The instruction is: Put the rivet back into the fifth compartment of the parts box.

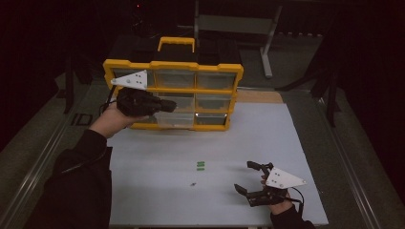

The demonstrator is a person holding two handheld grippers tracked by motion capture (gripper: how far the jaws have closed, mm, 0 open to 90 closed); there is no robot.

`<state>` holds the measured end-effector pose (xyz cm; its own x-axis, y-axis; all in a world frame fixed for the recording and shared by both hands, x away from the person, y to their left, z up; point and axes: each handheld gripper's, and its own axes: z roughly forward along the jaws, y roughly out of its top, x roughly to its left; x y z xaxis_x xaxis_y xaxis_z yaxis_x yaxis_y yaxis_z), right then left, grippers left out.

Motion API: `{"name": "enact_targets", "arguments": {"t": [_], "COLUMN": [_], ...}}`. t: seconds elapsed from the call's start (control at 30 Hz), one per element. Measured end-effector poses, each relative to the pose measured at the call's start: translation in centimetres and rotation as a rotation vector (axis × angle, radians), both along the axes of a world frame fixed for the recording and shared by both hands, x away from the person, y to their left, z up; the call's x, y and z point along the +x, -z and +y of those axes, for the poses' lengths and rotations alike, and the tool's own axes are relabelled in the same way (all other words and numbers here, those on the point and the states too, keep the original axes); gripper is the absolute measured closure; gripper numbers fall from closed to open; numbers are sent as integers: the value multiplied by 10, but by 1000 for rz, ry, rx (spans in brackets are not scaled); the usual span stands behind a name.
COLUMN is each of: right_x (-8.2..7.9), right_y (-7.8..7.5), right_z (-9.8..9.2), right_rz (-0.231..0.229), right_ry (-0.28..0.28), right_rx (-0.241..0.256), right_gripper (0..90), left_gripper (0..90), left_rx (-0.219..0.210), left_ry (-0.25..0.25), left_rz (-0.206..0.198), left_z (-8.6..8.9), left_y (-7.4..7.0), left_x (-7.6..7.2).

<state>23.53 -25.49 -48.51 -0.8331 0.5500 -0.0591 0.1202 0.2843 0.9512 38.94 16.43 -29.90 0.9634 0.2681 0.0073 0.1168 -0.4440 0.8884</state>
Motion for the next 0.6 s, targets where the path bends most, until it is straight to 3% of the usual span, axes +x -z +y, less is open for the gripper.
{"name": "enact_targets", "arguments": {"t": [0.1, 0.37, 0.53, 0.6], "right_x": [0, 1, 0, 0], "right_y": [1, 1, 1, 0], "right_z": [0, -1, -1, -1], "right_rz": [1, 1, 0, 1], "right_ry": [-1, 0, -1, -1], "right_rx": [0, 0, 2, 2], "right_gripper": [123, 123, 123, 123], "left_gripper": [849, 848, 848, 847], "left_rx": [-6, 11, 54, 63], "left_ry": [-40, -113, -145, -146], "left_rz": [18, 62, 102, 100], "left_z": [1, -2, -7, -7], "left_y": [1, 15, 25, 26], "left_x": [11, 23, 28, 28]}}
